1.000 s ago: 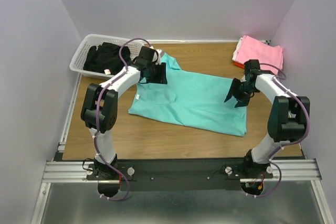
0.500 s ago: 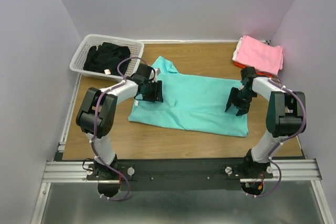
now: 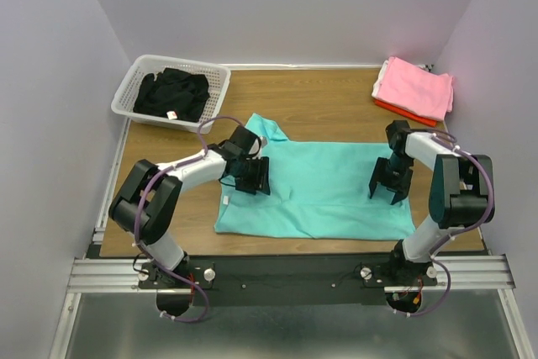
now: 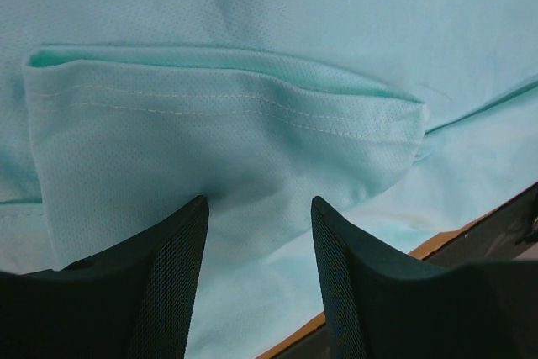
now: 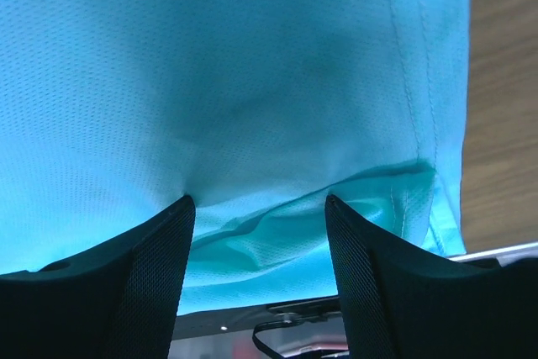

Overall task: Fold and stack the t-shirts
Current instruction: Fold the tshirt

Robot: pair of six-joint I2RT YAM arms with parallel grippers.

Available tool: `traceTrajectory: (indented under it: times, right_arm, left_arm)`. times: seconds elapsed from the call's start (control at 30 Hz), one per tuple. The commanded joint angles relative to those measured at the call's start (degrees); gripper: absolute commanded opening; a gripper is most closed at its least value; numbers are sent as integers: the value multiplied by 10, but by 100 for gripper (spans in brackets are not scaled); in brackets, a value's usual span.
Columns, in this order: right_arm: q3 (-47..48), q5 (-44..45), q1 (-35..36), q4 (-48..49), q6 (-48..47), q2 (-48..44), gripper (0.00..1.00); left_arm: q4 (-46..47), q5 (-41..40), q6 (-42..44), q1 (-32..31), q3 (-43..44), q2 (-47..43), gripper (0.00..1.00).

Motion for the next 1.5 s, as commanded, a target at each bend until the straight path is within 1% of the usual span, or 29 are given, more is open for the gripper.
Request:
traceTrajectory:
  times: [0.0,0.13,0.23,0.27,0.3,0.33,0.37,0.4,0.43,0.53,0.6,0.63,0.7,0.73,0.83,0.93,0.97,1.07,1.2,1.47]
  right_arm:
    - [-22,41,-3,-31,20,-24,70]
    - [-17,38,-2,-38,26,-23,70]
    - [8,28,-3,-41,26,-25,70]
    - [19,27,-3,-43,26,-28,70]
    - [48,30,-3,-47,26,-34,70]
    - [67,42,-3,-51,24,-36,70]
    - [87,51,-2,-59,22,-37,70]
    - [133,61,-2,-62,16,-38,70]
    - [154,84,-2,-63,11,-38,70]
    - [229,126,-3,-62,-14,-14,70]
    - [251,139,-4,-50,-25,6,69]
    - [262,146,-6,-44,-32,33,68]
    - [283,145,-13,-14,-37,58,64]
    - [287,139,-16,-1,-40,68,59]
    - [306,101,-31,50,-41,109,54]
    - [331,76,-39,82,-48,159,52]
    - [336,71,-39,87,-50,169,50]
    - [347,61,-46,109,-54,201,49]
    - [349,63,-54,115,-61,212,48]
    - [315,65,-68,130,-70,215,46]
  left_arm:
    - [-60,9,-35,-24,-33,-36,61]
    - [-93,0,-44,-24,-29,-65,61]
    - [-123,-24,-44,-24,15,-77,63]
    - [-131,-41,-44,-24,50,-75,66]
    - [-143,-47,-38,-22,70,-66,66]
    - [-149,-54,-33,-21,114,-57,67]
    - [-156,-62,-27,-19,138,-47,68]
    - [-169,-67,-15,-17,160,-26,68]
    - [-172,-69,-8,-9,200,-16,68]
    - [-178,-86,15,15,248,19,68]
    - [-174,-88,26,31,288,36,66]
    - [-171,-89,30,38,300,53,65]
    - [-161,-92,38,58,339,71,64]
    - [-156,-93,41,63,351,89,63]
    - [-137,-70,50,79,415,123,61]
    - [-121,-54,43,86,443,144,60]
    - [-120,-54,41,87,452,148,61]
    - [-112,-67,31,89,477,159,61]
    - [-103,-76,26,95,481,160,63]
    - [-96,-76,21,101,477,166,63]
